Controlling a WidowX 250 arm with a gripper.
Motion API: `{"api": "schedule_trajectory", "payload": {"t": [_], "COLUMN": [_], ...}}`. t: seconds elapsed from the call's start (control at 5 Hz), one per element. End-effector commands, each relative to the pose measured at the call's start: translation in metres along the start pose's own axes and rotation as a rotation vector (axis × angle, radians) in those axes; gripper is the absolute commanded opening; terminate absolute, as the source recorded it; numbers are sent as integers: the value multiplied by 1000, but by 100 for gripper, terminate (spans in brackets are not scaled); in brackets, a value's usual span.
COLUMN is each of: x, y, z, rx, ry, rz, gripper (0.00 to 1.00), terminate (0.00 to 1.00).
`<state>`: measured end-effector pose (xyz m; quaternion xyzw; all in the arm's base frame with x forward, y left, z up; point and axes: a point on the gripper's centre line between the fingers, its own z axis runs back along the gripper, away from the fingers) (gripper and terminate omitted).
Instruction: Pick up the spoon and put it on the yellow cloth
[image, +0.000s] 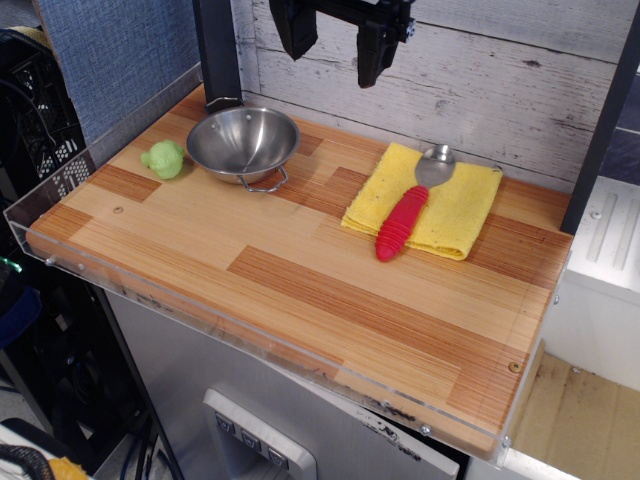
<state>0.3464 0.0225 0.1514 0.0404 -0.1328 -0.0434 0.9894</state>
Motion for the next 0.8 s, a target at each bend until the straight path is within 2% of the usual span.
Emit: {"api": "schedule_trajectory", "payload": {"t": [0.0, 0.4, 0.6], "x": [-6, -8, -8], "y": [4, 2, 2], "z": [5, 4, 4], "rx": [-52, -56, -56], "ry": [58, 70, 70], "rz": [20, 28, 28], "gripper": [100, 100, 100], "terminate": [0, 0, 100]}}
